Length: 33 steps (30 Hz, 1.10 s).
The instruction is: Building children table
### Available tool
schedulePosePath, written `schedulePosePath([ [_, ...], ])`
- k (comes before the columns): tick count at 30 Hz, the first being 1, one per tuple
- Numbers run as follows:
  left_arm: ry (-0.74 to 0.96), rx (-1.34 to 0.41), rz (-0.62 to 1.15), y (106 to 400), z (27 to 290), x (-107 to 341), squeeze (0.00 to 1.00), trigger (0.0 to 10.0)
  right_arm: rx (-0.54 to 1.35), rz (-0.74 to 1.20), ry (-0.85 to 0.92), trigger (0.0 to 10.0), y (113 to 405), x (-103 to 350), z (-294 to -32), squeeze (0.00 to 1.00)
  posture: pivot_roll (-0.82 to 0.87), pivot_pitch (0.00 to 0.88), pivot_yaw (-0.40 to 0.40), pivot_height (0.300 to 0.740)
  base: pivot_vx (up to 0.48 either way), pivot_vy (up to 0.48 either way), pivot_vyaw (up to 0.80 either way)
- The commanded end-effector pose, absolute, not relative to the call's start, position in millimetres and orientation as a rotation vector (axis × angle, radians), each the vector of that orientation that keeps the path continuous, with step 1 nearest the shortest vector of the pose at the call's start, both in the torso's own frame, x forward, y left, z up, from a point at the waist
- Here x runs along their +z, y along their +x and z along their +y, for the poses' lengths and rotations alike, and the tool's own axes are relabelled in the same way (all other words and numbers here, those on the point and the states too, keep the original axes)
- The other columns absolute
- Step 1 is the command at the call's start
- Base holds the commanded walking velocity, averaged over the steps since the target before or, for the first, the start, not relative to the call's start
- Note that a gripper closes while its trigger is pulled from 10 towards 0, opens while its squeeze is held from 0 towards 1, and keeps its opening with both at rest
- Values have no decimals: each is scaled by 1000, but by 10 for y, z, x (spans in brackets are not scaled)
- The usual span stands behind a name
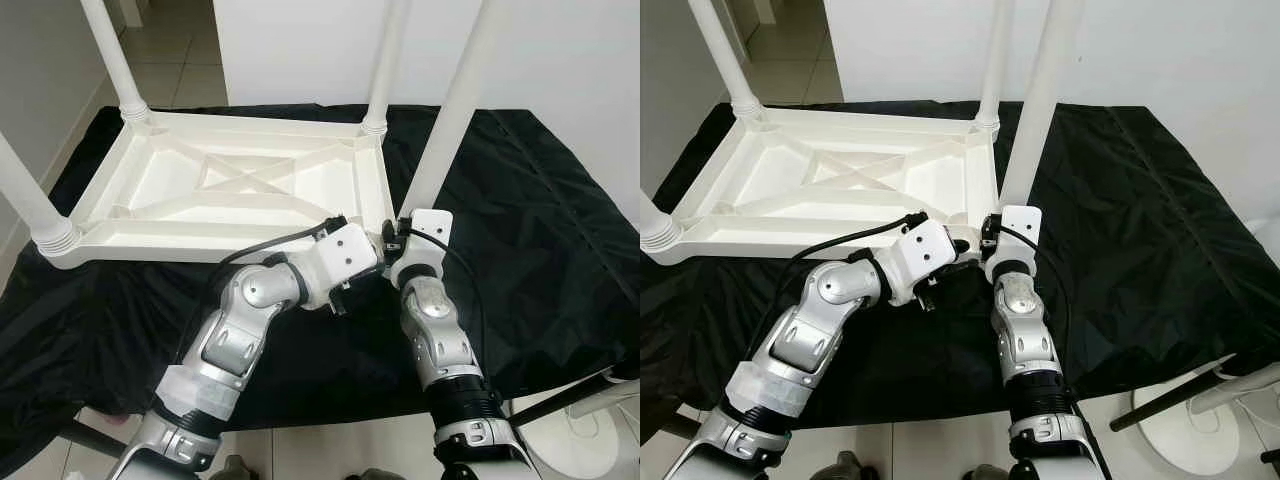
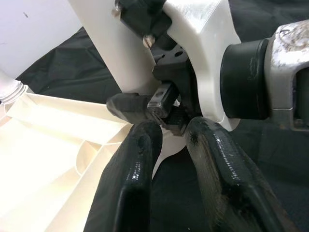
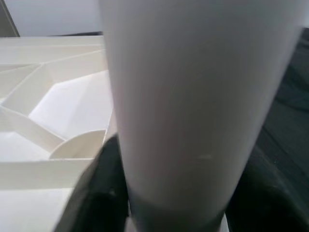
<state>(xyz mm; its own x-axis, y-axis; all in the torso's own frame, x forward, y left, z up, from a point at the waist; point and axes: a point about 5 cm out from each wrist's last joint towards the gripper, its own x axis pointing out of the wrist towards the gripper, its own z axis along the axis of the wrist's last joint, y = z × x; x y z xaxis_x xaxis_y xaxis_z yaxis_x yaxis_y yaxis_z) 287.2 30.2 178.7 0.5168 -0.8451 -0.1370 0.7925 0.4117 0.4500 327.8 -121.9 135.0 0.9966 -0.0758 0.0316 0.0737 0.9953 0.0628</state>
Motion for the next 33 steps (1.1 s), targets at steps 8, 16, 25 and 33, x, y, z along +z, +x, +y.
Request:
schedulePosePath([
  [8,484,-941,-133,2916,315,1807,0,10000,-4,-32,81,10000,3259,1354,-1354,1000,-63,0,-2,740,0,0,0],
  [16,483,-940,-136,2926,317,1817,0,10000,145,-16,22,10000,3329,1390,-1563,0,-69,0,-4,740,0,0,0],
  [25,484,-943,-145,2950,290,1831,0,10000,544,-25,-171,10000,3409,1410,-1636,0,-68,0,-5,740,0,0,0],
  [33,489,-937,-150,2956,307,1849,0,10000,703,2,-250,10000,3509,1436,-1614,0,-58,0,-5,740,0,0,0],
])
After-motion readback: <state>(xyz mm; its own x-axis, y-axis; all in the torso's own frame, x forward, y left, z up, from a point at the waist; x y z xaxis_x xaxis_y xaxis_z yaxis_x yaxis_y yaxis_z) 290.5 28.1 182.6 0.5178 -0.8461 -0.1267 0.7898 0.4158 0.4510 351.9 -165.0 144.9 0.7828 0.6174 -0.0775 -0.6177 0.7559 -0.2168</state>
